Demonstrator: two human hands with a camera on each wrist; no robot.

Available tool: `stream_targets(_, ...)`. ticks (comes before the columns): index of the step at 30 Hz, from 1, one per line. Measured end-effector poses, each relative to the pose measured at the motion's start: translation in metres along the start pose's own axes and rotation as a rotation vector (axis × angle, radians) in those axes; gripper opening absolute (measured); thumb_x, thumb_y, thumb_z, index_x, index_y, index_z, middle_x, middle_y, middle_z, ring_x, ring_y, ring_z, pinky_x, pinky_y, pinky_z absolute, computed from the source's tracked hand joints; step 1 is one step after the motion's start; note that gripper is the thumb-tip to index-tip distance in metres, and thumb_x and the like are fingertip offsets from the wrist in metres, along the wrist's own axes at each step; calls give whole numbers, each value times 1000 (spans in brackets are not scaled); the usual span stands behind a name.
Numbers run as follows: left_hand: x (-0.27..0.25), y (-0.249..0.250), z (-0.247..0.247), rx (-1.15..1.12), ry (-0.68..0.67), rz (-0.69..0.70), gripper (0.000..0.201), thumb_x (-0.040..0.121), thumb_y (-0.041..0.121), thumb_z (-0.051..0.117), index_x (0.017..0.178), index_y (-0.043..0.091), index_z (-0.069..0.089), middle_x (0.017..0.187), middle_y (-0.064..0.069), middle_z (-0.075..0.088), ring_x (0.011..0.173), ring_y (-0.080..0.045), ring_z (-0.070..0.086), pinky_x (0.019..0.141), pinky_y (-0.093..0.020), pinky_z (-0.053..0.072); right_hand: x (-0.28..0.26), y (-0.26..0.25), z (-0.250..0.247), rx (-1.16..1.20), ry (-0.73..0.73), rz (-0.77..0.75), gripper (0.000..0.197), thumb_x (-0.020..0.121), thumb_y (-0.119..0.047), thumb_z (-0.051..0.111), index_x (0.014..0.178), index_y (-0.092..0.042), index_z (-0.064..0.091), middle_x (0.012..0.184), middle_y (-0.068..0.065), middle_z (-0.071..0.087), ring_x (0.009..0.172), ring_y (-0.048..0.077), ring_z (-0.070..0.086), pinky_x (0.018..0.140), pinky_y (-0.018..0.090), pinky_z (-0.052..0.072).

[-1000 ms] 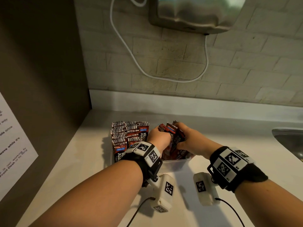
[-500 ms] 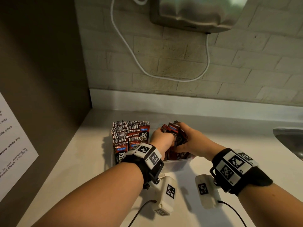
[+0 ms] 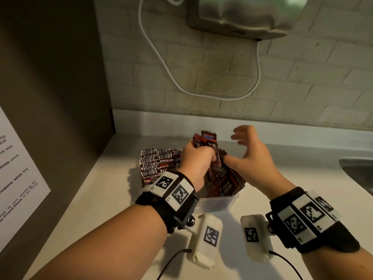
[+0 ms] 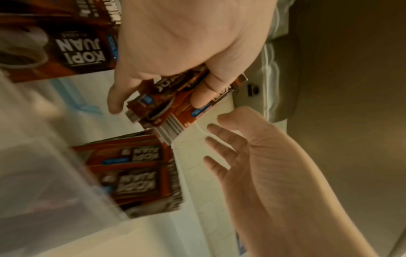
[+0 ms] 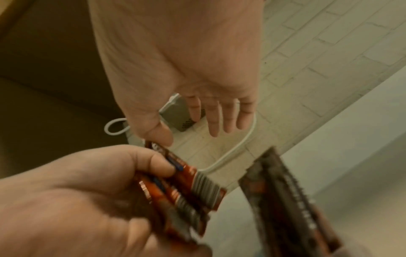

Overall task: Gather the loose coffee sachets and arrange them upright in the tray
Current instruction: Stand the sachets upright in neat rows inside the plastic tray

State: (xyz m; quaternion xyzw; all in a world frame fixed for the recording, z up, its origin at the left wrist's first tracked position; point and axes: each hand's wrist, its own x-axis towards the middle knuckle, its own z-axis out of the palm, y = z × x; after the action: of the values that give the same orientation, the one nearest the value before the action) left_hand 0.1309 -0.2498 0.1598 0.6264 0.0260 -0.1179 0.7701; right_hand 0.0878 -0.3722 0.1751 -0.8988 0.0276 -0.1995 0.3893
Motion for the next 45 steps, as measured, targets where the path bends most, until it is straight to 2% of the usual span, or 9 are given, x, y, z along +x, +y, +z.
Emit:
stream_targets(5, -1, 12, -6, -196, -39, -78, 21, 79, -8, 50, 89, 9, 58, 74, -9, 59, 71, -23, 59, 62, -29, 50, -9, -23, 25, -74, -275, -87, 74, 77, -16, 60, 143, -16, 27, 125, -2, 48, 111, 14, 50, 88, 30, 43)
stream_targets(9, -6, 15, -15, -242, -103, -140, 14, 84, 10, 56, 98, 10, 60, 77, -7, 64, 67, -19, 64, 52, -24, 50, -11, -24, 41, -227, -300, -167, 80, 79, -23, 61, 146, -14, 18, 135, 7, 38, 121, 23, 44, 101, 41, 42)
stream_targets(15, -7, 18, -30, -80, -129, -107, 52, 85, 48, 61, 121, 10, 56, 106, -8, 70, 96, -20, 68, 73, -32, 53, -15, -29, 54, -436, -251, -325, 61, 93, -19, 49, 145, -9, 19, 124, 8, 32, 96, 26, 50, 85, 37, 48)
stream_targets(22, -10, 29, -47, -55, -180, 26, 41, 82, 29, 71, 114, 7, 62, 87, -4, 68, 76, -16, 66, 67, -30, 54, -6, -45, 42, 414, -403, 33, 45, 85, 8, 42, 126, -12, 43, 108, 11, 57, 86, 17, 58, 66, 21, 49)
stream_targets(26, -15, 30, -52, -382, -305, 14, 18, 73, 22, 69, 90, 24, 73, 89, -2, 72, 74, -14, 69, 70, -29, 54, -7, -50, 49, 837, -513, 218, 62, 61, -2, 46, 120, -18, 53, 103, 18, 59, 93, 30, 59, 74, 37, 50)
stream_targets(30, -12, 25, -56, -576, -261, 117, 25, 86, 13, 60, 108, 25, 63, 77, -5, 68, 90, -22, 67, 77, -35, 57, -8, -53, 56, 933, -505, 237, 55, 65, 6, 50, 118, -9, 48, 104, 16, 60, 93, 26, 62, 71, 36, 53)
stream_targets(34, -10, 28, -60, -660, -81, 227, 26, 96, 5, 49, 115, 22, 56, 62, -3, 51, 62, -18, 65, 64, -33, 55, -11, -55, 55, 797, -400, 252, 30, 88, 4, 59, 110, -9, 45, 98, 10, 62, 76, 22, 65, 62, 36, 53)
stream_targets(38, -10, 29, -63, -609, 29, 388, 37, 94, 4, 55, 115, 34, 50, 69, -1, 52, 56, -13, 54, 58, -33, 52, -16, -63, 55, 652, -513, 378, 32, 95, -23, 57, 120, -12, 40, 97, 18, 64, 74, 34, 65, 65, 43, 58)
stream_targets(45, -16, 12, -63, -475, -9, 344, 44, 88, -2, 57, 119, 29, 48, 80, -6, 59, 74, -21, 60, 73, -40, 52, -11, -70, 60, 686, -499, 315, 31, 97, -10, 51, 127, -11, 43, 109, 19, 63, 85, 29, 69, 78, 40, 59)
